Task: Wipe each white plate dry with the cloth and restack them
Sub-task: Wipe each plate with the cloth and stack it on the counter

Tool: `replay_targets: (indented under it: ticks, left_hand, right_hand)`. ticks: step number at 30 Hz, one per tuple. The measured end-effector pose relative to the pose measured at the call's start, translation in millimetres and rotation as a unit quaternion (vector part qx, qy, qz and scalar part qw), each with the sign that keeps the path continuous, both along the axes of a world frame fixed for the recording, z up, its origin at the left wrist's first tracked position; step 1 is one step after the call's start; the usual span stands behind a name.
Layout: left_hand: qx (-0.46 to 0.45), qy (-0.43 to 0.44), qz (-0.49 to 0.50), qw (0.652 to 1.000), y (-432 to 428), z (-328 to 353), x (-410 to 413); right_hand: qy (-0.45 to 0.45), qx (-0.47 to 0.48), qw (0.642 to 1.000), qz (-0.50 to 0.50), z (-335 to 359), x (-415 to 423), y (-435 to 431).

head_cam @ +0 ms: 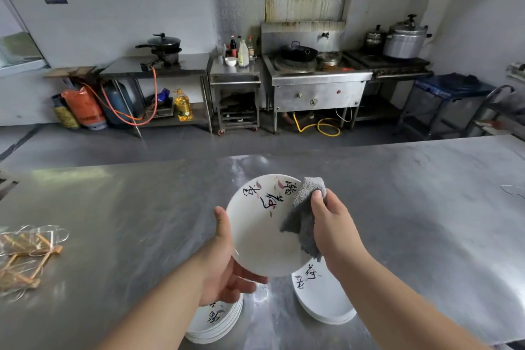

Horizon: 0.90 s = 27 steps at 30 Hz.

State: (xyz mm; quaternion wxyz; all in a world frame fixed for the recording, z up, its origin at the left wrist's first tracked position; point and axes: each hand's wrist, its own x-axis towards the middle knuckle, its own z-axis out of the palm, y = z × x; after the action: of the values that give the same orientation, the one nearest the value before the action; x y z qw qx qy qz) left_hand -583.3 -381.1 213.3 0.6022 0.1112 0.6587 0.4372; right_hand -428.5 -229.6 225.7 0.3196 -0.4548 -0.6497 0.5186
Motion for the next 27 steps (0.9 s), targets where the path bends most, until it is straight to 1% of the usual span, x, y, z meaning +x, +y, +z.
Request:
replay_targets:
  ticks: [1,2,4,5,7,8,9,11,13,14,15,16,17,18,19,20,21,22,23,24,25,27]
  left_hand:
    - [0.029,-0.066,0.015,0.997,1,1,0]
    - [0.064,-0.135,0.053,0.987,3,1,1]
    - [0.131,-0.247,0.167,0.945,9,5,7]
    - [0.165,-0.274,0.227,0.92,12,8,8]
    - [0.216,-0.27,0.307,0.887,15,18,9]
    - [0.234,-0.26,0.319,0.881,16,25,8]
    - [0.247,-0.248,0.319,0.881,17,30,6]
    - [0.251,-0.201,0.293,0.901,16,37,4]
    - [0.234,-0.163,0.243,0.927,14,40,7]
    - [0.228,-0.156,0.227,0.934,12,40,11]
    - [0.23,-0.158,0.216,0.936,12,39,14]
    - [0.242,-0.164,0.208,0.933,11,38,18]
    - [0.259,-0.17,0.203,0.929,11,37,20]
    - [0.277,-0.173,0.198,0.924,11,37,23]
    - [0.295,-0.175,0.193,0.919,11,39,24]
    - [0.311,-0.177,0.19,0.914,11,42,24]
    - [0.326,-0.178,0.189,0.909,11,44,24]
    - [0.338,-0.176,0.191,0.905,10,45,23]
    - [0.346,-0.173,0.195,0.901,9,45,21]
    - [0.346,-0.169,0.198,0.901,8,45,20]
    - [0.344,-0.167,0.199,0.902,8,46,20]
    - [0.343,-0.171,0.204,0.901,9,46,20]
  right_hand:
    - [0.039,0.0,0.999,0.011,1,1,-3]
    - [0.08,-0.004,0.997,0.023,3,3,-6]
    - [0.142,-0.008,0.989,0.031,6,6,-8]
    - [0.161,-0.012,0.986,0.033,8,8,-8]
    - [0.194,-0.052,0.978,0.064,13,9,-6]
    - [0.208,-0.073,0.971,0.09,16,10,-4]
    - [0.211,-0.078,0.968,0.112,19,11,-3]
    - [0.172,-0.052,0.974,0.137,22,13,-1]
    - [0.081,0.03,0.986,0.141,23,13,-5]
    - [0.031,0.089,0.986,0.141,23,12,-10]
    - [-0.011,0.147,0.977,0.151,23,11,-16]
    - [-0.056,0.208,0.96,0.18,22,9,-26]
    - [-0.111,0.284,0.929,0.207,19,7,-35]
    - [-0.172,0.361,0.891,0.216,15,4,-44]
    - [-0.23,0.424,0.855,0.192,12,3,-52]
    - [-0.262,0.464,0.833,0.148,11,4,-58]
    - [-0.26,0.481,0.831,0.104,13,5,-60]
    - [-0.227,0.496,0.835,0.075,15,7,-61]
    - [-0.176,0.515,0.836,0.071,14,9,-61]
    - [-0.129,0.532,0.832,0.088,14,11,-63]
    - [-0.1,0.542,0.827,0.114,12,12,-65]
    - [-0.095,0.54,0.819,0.17,10,14,-70]
